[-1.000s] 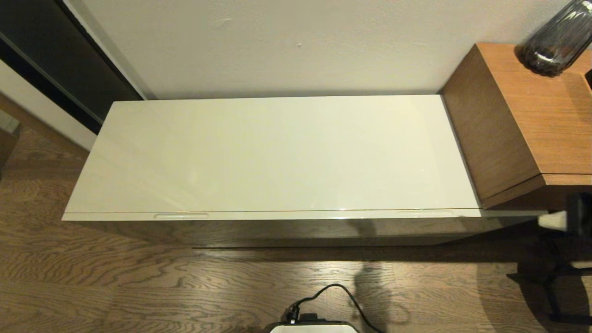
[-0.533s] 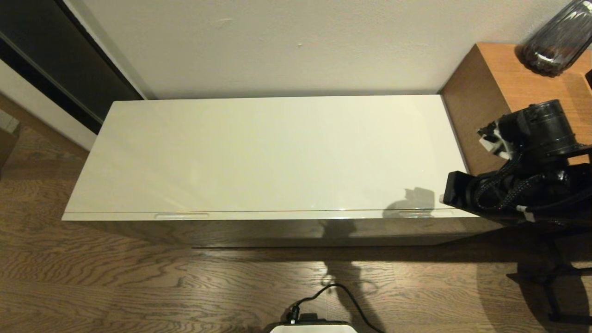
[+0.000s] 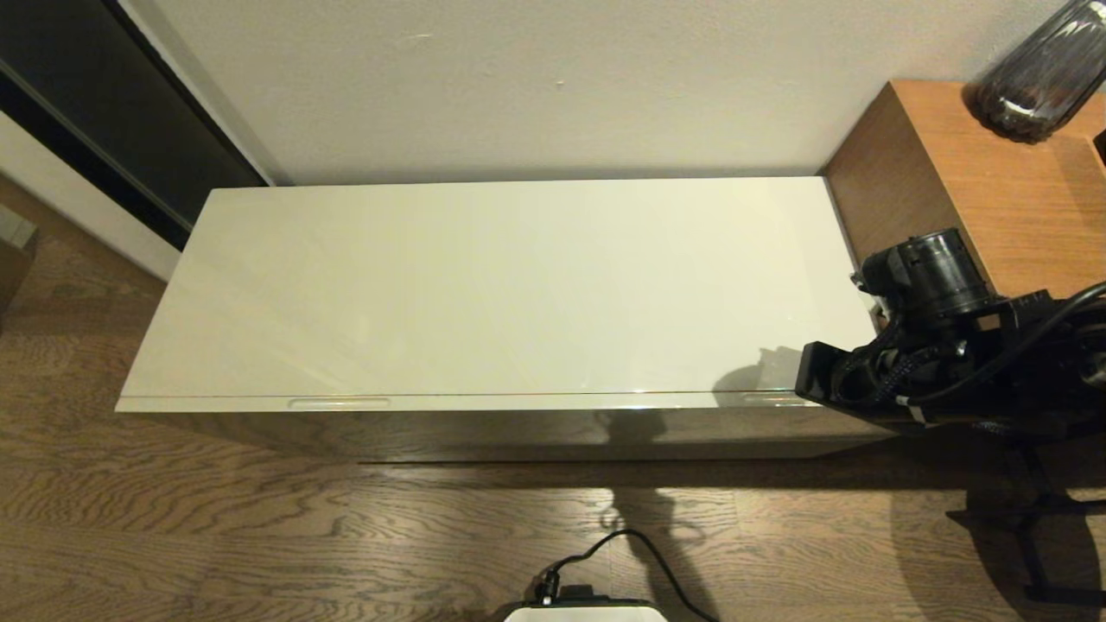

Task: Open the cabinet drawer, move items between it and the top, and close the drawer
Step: Open the drawer

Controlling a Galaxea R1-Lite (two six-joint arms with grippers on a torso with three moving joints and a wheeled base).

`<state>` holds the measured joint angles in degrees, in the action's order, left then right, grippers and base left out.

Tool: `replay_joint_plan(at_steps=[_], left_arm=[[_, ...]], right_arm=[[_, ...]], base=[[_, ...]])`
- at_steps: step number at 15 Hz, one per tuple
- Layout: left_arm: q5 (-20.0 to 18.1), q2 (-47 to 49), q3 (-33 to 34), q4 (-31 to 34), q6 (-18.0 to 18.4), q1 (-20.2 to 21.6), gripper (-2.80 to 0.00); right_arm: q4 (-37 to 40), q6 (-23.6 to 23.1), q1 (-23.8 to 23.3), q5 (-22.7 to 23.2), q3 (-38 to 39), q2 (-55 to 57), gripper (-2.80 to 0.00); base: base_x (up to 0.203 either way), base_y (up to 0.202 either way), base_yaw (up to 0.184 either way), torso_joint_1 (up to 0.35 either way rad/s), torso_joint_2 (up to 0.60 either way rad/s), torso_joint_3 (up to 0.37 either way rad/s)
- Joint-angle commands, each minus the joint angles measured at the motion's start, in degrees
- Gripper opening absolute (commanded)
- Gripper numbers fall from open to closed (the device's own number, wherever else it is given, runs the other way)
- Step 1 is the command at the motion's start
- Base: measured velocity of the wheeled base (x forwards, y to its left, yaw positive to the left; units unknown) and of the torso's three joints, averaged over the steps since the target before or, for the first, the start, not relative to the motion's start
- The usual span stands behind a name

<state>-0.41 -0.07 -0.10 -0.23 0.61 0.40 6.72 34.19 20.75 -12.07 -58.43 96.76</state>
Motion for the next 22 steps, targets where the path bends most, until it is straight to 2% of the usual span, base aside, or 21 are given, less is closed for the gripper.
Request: replay_joint_plan(at_steps=[1, 4, 8, 22], left_arm=[[-0.02, 0.07, 0.01, -0.03, 0.01, 0.04, -2.8], [-0.02, 0.07, 0.01, -0.03, 0.01, -0.03, -2.8], [-0.02, 0.07, 0.01, -0.03, 0.01, 0.04, -2.8], [-0.02, 0.07, 0.01, -0.03, 0.01, 0.04, -2.8]], right_arm=[[-0.02, 1.57, -0.18, 0.02, -0.09, 2.0, -2.8], [-0.37, 2.02, -0.21, 0.03, -0.14, 2.96, -2.8], [-6.81, 2.02, -0.97, 0.11, 0.14, 5.58, -2.8], [-7.56, 2.78, -1.69, 0.84, 2.72, 8.42, -2.8]], base=[[0.0, 0.0, 0.0, 0.0, 0.0, 0.0], [0.0, 0.0, 0.0, 0.0, 0.0, 0.0], [0.0, 0.0, 0.0, 0.0, 0.0, 0.0], [0.0, 0.0, 0.0, 0.0, 0.0, 0.0]])
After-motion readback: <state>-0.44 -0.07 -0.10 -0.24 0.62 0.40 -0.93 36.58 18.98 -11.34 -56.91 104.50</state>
